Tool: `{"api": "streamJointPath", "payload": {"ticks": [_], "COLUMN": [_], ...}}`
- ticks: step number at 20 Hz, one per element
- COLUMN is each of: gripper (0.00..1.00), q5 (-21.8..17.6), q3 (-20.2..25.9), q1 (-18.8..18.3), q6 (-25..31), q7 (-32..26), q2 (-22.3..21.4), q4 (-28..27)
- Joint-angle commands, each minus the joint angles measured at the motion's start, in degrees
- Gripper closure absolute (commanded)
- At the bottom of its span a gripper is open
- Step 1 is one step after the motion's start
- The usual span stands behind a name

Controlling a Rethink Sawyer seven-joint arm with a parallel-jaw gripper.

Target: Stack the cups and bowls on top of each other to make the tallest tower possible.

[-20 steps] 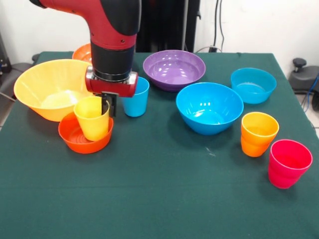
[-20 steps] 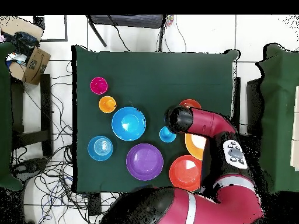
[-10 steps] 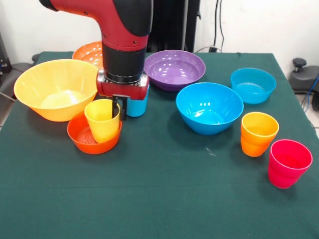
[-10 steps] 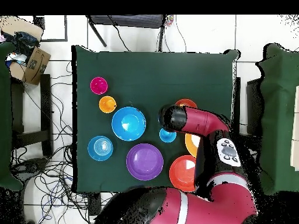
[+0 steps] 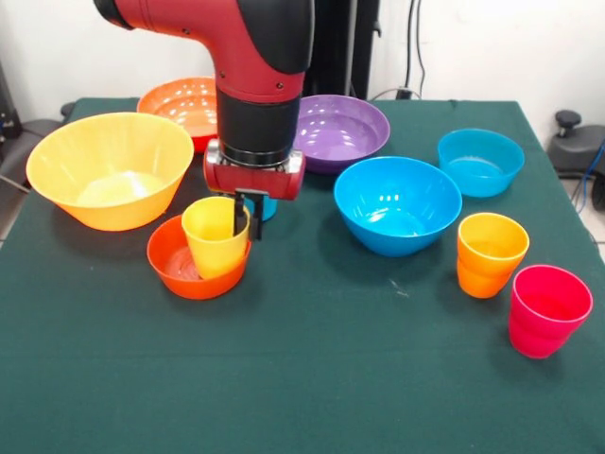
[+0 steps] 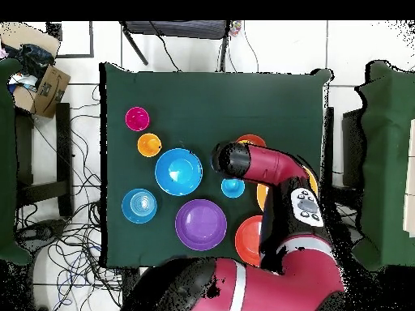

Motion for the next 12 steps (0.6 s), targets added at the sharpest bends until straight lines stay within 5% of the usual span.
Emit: {"api": "streamJointPath", "payload": {"ticks": [1, 12], "gripper": [1.00, 1.00], "q5": [3.58, 4.90], "q3": [4.89, 4.78], "q1": [3.27, 3.90], "q6": [-1.76, 1.46], "q7": [10.23, 8.69], "q2": [8.53, 10.17], "q4": [-6.60, -11.39]}}
